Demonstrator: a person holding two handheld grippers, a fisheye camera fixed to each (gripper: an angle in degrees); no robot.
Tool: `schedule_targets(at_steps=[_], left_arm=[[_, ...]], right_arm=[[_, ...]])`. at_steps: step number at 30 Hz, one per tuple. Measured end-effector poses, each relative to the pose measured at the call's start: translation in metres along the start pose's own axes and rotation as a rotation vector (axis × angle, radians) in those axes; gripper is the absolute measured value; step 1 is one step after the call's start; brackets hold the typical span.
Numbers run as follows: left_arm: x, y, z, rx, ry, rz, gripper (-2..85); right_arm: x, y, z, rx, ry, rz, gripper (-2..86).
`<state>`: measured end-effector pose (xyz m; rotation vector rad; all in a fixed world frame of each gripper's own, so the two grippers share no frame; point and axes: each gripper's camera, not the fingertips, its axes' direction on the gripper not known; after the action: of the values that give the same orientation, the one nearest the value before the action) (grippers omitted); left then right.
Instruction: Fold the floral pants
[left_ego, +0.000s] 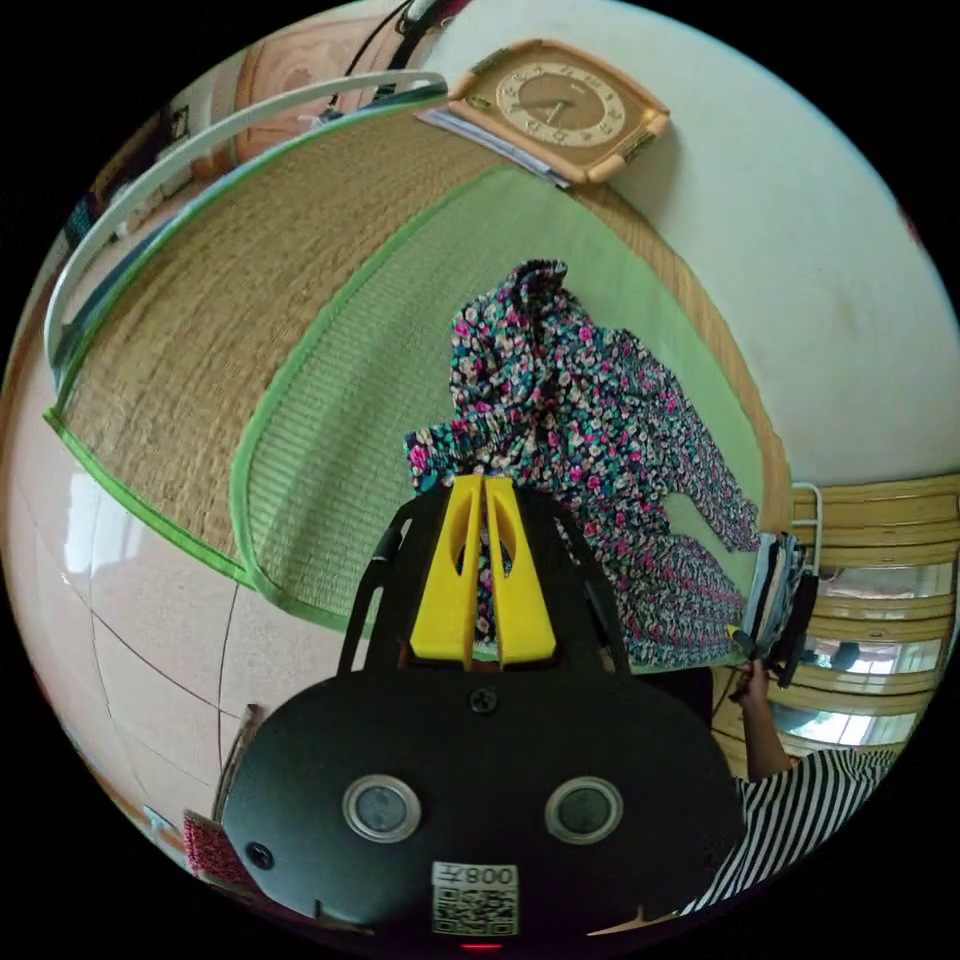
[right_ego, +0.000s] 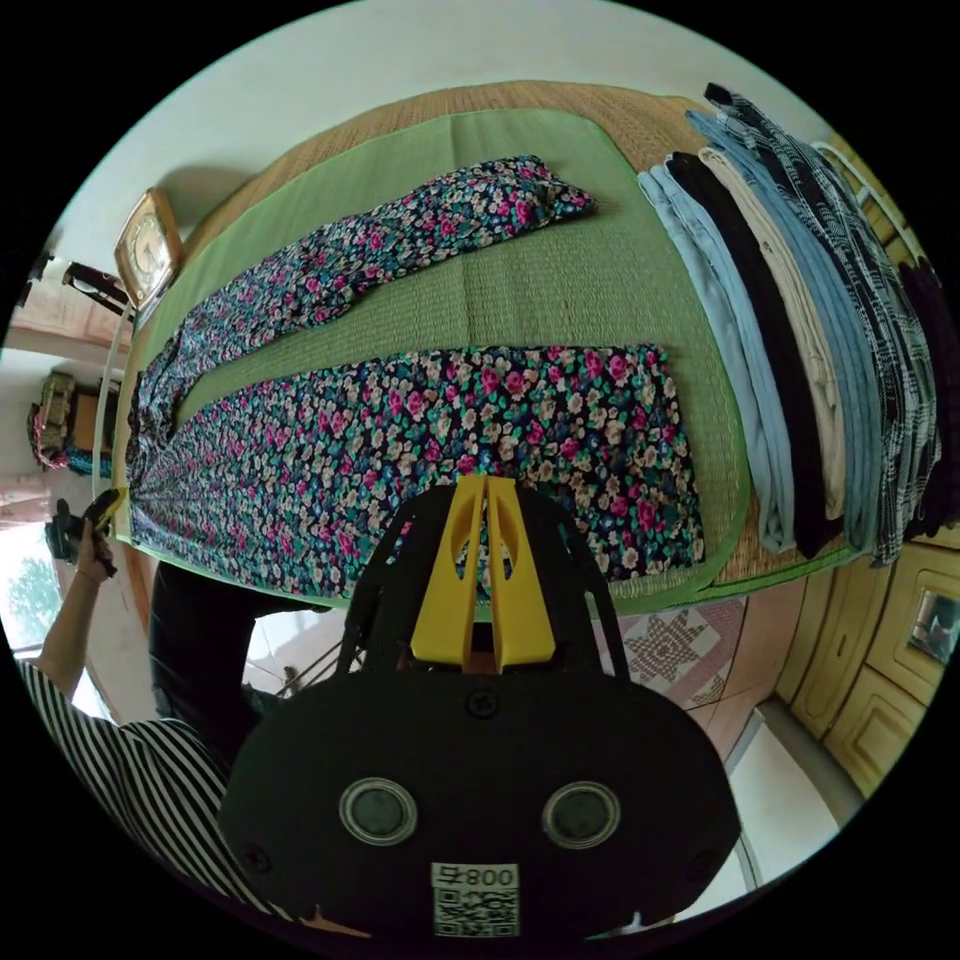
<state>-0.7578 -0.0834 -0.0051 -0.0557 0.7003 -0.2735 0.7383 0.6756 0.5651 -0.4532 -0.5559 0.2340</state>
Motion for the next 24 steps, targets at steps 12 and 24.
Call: schedule_targets(at_steps=[12,24], left_arm=[[0.01,-0.047,0.028,-0.099,-0.251,0.109,0.1],[0.05,-0.084,0.061,-0.048,-0.234,0.227,0.2]], right_arm=[[0.01,0.011,-0.008,0.012,-0.054,0.017,0.1],[-0.003,0.023,-0.02,0.01,-0.005,0.009,0.1]])
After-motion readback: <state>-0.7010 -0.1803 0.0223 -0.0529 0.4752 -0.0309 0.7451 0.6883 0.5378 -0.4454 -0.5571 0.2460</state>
